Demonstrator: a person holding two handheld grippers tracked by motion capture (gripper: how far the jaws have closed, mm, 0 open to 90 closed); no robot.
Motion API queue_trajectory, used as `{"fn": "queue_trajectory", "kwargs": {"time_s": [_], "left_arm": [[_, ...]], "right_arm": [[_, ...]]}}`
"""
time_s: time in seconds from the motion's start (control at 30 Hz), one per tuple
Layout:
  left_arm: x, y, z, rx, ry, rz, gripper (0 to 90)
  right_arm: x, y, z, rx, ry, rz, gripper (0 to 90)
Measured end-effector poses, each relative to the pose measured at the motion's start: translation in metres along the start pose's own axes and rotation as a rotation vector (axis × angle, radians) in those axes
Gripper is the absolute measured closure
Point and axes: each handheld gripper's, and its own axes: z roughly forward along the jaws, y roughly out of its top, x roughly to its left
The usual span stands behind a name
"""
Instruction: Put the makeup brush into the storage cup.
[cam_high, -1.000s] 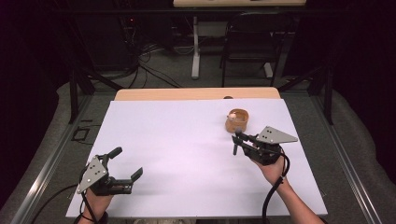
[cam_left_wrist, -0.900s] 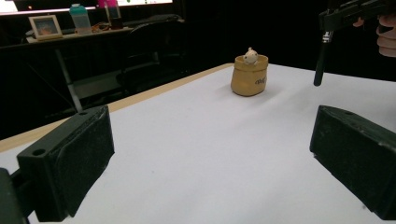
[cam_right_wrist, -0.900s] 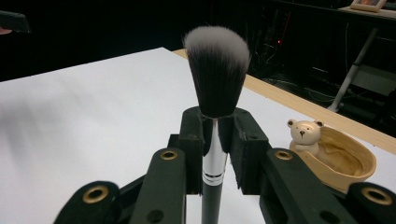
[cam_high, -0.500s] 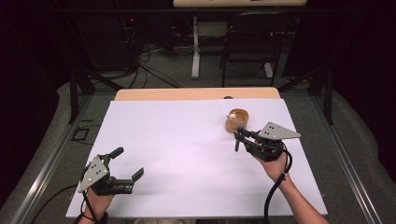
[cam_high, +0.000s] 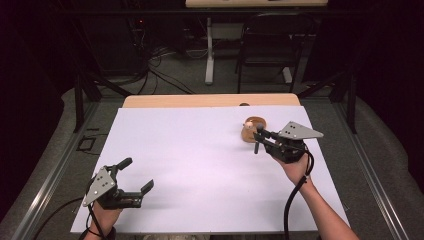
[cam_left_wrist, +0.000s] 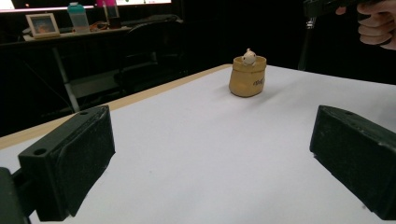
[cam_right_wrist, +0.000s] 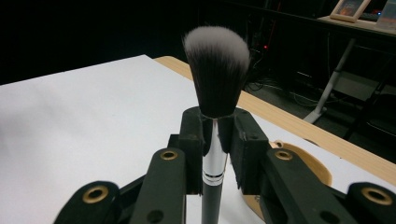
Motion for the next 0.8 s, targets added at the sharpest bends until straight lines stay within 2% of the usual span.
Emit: {"fn": "queue_trajectory", "kwargs": {"time_s": [0.8], "left_arm": [[0.001,0.0,0.0,-0.001,-0.002,-0.009,0.0]], "right_arm": [[-0.037,0.003,0.018,-0.004,-0.05,0.03,75.8]]}}
